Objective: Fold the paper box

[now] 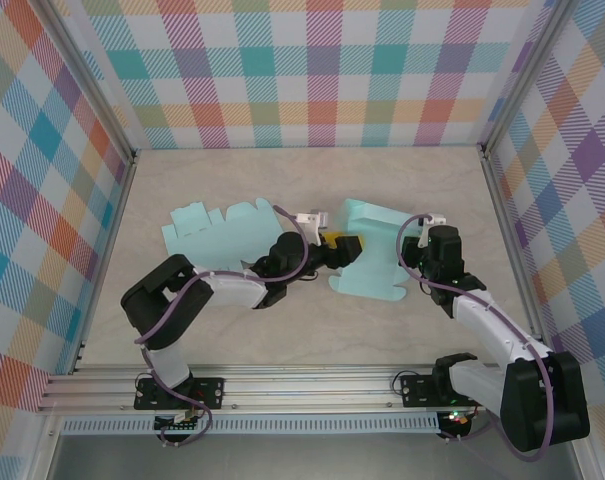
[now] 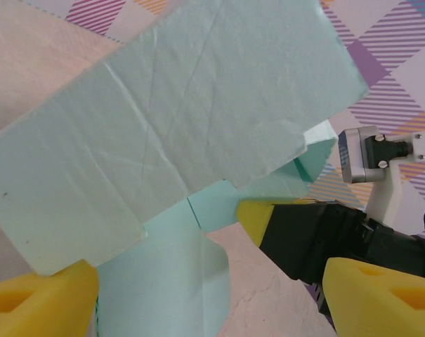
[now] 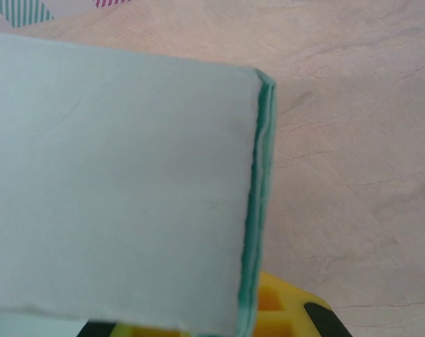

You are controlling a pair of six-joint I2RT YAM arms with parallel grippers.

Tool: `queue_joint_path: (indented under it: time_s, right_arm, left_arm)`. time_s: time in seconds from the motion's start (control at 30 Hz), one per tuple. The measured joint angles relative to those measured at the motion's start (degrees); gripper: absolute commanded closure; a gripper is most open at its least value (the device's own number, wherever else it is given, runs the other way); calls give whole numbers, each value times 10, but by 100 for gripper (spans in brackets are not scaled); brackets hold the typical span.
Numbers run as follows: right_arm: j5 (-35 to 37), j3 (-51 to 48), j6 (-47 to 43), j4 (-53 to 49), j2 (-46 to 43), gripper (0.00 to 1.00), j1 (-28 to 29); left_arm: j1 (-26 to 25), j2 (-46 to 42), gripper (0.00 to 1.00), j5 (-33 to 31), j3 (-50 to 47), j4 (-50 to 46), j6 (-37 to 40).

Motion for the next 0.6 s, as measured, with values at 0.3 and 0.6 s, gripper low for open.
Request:
queue_joint_path:
  time_s: [0.3, 0.6]
  right_arm:
    - [5, 0, 0, 2, 0, 100, -1]
    - [5, 0, 2, 2, -1, 100, 0]
  left_arm:
    - [0, 44, 53, 0, 21, 31, 9]
    - [0, -5, 40, 1, -26, -20, 75]
